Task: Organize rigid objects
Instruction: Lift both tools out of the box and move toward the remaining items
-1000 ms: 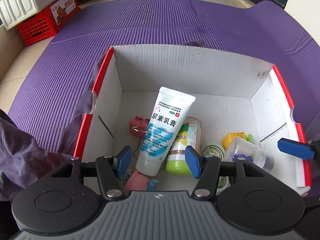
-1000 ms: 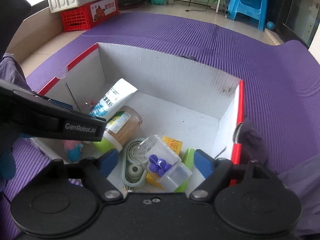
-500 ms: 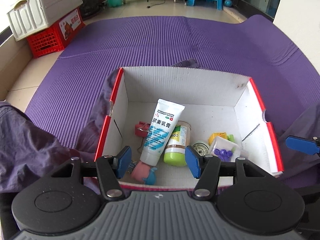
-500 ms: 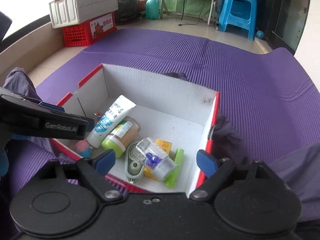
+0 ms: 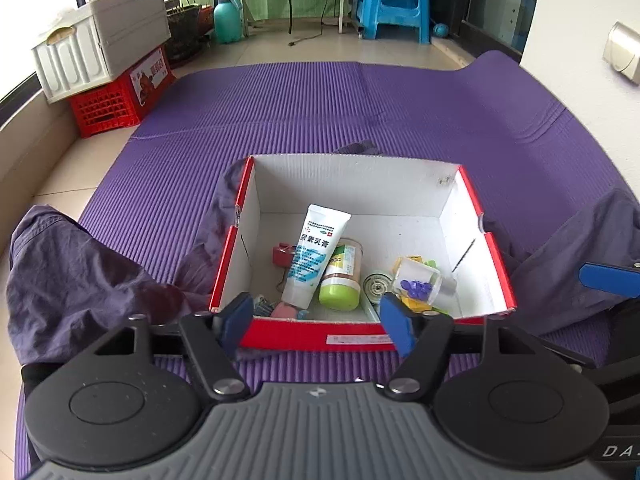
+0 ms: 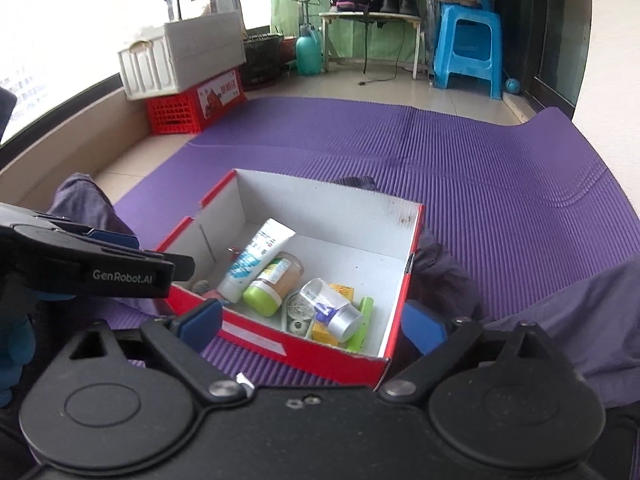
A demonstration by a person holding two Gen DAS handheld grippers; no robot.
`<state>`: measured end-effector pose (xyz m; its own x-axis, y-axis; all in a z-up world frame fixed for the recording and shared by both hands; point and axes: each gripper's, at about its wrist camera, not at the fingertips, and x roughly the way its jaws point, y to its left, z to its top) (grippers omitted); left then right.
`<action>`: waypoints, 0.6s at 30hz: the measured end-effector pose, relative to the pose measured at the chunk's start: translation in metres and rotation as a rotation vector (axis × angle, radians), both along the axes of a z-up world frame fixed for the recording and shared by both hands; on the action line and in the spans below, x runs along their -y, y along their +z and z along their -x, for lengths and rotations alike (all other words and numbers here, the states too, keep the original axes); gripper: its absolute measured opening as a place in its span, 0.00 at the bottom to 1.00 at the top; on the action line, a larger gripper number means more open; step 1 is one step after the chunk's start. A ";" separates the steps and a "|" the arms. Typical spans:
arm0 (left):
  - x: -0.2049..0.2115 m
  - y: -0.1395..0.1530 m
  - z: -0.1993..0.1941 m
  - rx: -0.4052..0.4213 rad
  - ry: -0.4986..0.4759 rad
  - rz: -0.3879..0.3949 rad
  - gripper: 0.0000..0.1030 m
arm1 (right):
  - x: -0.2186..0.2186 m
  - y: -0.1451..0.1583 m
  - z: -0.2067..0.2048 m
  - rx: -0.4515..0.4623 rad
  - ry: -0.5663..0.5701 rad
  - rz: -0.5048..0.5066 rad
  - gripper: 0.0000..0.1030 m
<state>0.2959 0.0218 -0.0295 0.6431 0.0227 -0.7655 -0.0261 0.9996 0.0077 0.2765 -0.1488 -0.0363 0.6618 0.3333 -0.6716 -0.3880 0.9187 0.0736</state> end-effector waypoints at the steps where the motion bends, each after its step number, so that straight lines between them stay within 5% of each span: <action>1: 0.000 0.001 0.004 0.003 0.000 0.003 0.68 | 0.001 0.002 0.004 0.005 0.004 -0.004 0.94; 11: 0.006 0.006 0.043 0.023 -0.024 0.009 0.69 | 0.019 0.013 0.037 0.022 0.011 -0.080 0.99; 18: 0.008 0.012 0.066 0.046 -0.010 0.043 0.83 | 0.031 0.012 0.058 0.028 0.013 -0.108 1.00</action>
<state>0.2296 0.0139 -0.0170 0.6778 -0.0156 -0.7351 -0.0160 0.9992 -0.0359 0.2181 -0.1794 -0.0248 0.6750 0.4110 -0.6127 -0.4029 0.9011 0.1606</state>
